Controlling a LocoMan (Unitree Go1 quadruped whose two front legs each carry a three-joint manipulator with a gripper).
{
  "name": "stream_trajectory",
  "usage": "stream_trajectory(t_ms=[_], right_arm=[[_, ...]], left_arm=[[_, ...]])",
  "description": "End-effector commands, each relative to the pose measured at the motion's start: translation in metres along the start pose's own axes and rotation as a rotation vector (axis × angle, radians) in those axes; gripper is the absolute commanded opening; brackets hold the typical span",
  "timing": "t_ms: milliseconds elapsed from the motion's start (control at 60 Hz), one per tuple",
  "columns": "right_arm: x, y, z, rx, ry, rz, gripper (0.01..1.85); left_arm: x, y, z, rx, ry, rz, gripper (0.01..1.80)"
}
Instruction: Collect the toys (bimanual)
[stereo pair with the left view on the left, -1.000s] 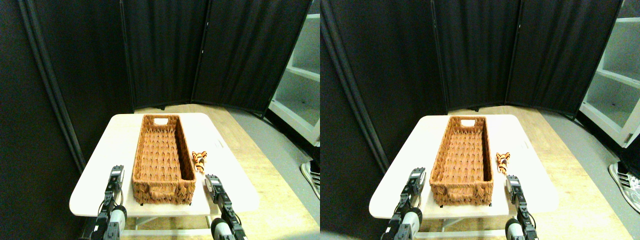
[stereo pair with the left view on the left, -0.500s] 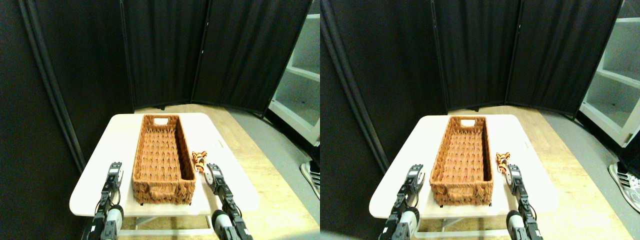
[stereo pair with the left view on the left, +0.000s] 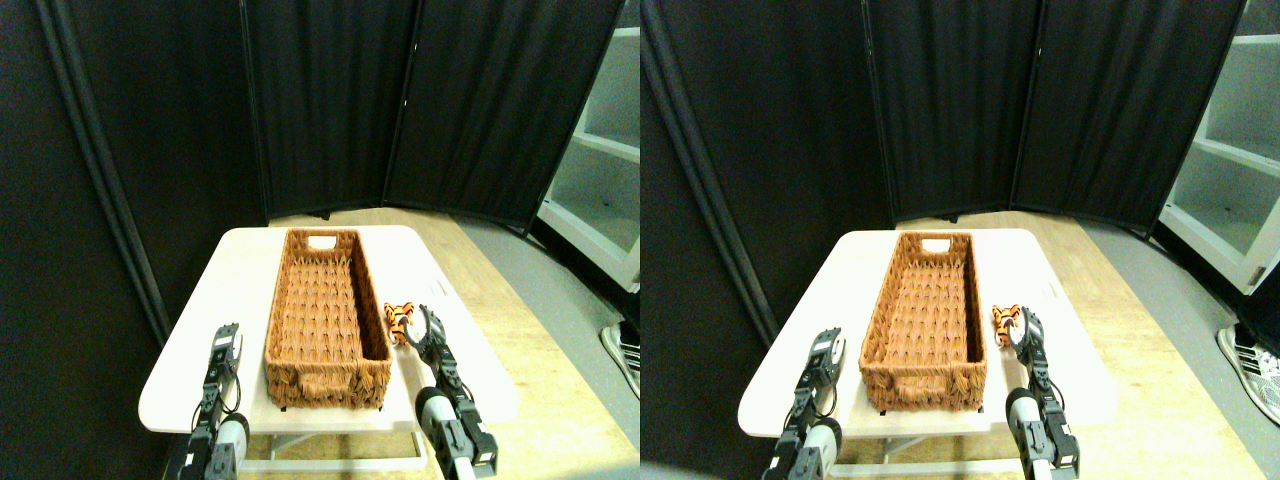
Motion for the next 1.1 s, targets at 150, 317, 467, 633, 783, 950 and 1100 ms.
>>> stream_trajectory(t_ms=[150,317,467,633,783,950,1100], right_arm=[[0.007,0.005,-0.002,0.106,-0.032,-0.005,0.34],[0.008,0.008,0.000,0.178,-0.043,0.016,0.35],[0.009,0.013,0.002,0.298,-0.041,0.030,0.34],[0.007,0.018,0.004,0.448,-0.027,-0.007,0.36],[0.003,0.024,0.008,0.463,-0.031,0.022,0.37],[-0.005,0.034,0.013,0.437,-0.031,0.083,0.34],[-0.004,0.039,0.015,0.441,-0.019,0.103,0.40]], left_arm=[[0.005,0.005,0.008,-0.015,-0.055,-0.012,0.09],[0.006,0.008,0.016,-0.096,-0.102,0.023,0.11],[0.007,0.008,0.017,-0.197,-0.084,0.037,0.10],[0.010,0.010,0.015,-0.277,-0.081,0.038,0.12],[0.010,0.006,0.013,-0.311,-0.069,0.045,0.15],[0.010,0.002,0.013,-0.307,-0.066,0.031,0.12],[0.013,0.002,0.011,-0.273,-0.063,0.022,0.10]])
